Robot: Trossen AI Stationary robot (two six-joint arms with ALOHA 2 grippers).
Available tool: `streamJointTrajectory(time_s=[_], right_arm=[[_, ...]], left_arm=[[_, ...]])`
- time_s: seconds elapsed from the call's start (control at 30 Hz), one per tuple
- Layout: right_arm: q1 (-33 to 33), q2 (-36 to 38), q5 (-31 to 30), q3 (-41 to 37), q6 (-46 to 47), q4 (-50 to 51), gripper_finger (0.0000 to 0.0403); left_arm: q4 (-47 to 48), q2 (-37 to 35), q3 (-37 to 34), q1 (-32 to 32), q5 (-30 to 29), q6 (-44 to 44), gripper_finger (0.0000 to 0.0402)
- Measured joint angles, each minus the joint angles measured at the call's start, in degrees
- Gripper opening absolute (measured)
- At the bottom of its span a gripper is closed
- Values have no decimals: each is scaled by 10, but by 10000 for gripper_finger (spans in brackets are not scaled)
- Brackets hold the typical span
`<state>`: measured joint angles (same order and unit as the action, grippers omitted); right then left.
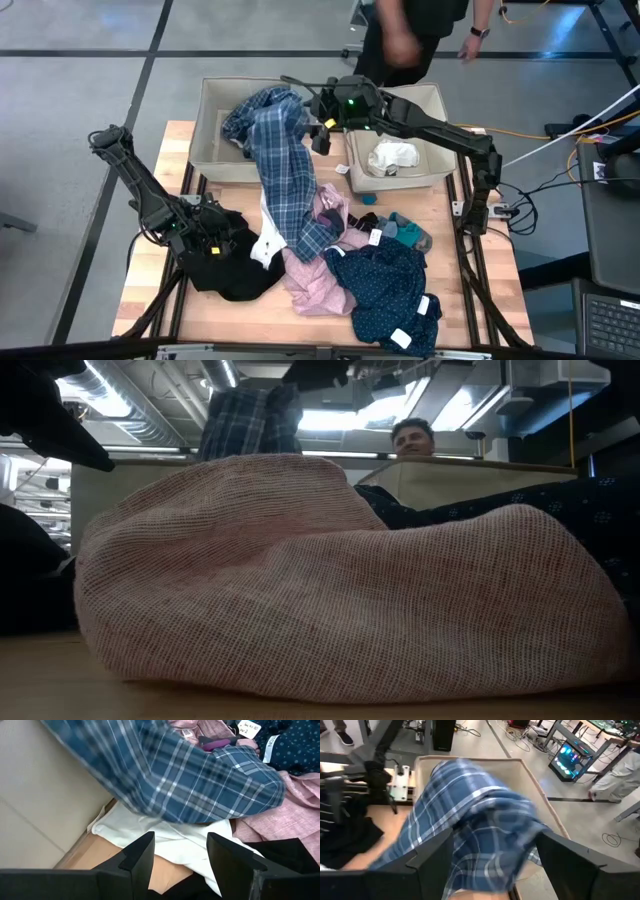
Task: Sort clothes
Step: Put the blue checkered polo shirt into the left brown laundry organizer
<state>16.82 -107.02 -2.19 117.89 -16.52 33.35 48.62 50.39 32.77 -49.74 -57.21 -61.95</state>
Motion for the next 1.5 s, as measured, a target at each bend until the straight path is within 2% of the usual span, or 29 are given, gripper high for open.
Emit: streamJointTrajectory(time_s=[0.07, 0.17, 0.27, 0.4, 0.6, 0.7, 0.77, 0.87, 0.9, 1.0, 1.13, 1.4, 1.5], right_arm=[[-7, 0, -6, 0, 0, -17, 279], [-7, -17, 3, -8, 2, -106, 276], [-7, -42, 12, -14, 9, -122, 276], [-19, -45, 2, -16, 10, -16, 276], [-72, -22, -6, -15, 63, 202, 276], [-101, -23, -8, -56, 86, 220, 276], [-115, -23, -26, -102, 103, 198, 276], [-128, -25, -86, -181, 127, 157, 276], [-130, -24, -87, -206, 132, 138, 276], [-131, -25, -43, -263, 150, 96, 276], [-127, -25, 12, -321, 149, -24, 276], [-97, -32, 22, -377, 162, -272, 276], [-89, -52, 20, -381, 195, -298, 276]], left_arm=[[0, 0, 0, 0, -4, 3, 172], [0, 0, 0, 1, -8, 4, 172], [0, 0, 0, 2, -9, -4, 172], [0, 0, 0, -1, -7, -15, 172], [0, 0, 0, -3, -6, -2, 172], [0, 0, 0, -3, -6, -2, 172], [1, 0, 0, -3, -7, -1, 172], [1, 0, 0, -3, -12, -1, 172], [1, 0, 0, -3, -13, -1, 172], [0, 0, 0, -3, -14, -1, 172], [1, 0, 0, -3, -15, 0, 172], [0, 0, 0, -2, -15, -4, 172], [0, 0, 0, -2, -15, -6, 172]])
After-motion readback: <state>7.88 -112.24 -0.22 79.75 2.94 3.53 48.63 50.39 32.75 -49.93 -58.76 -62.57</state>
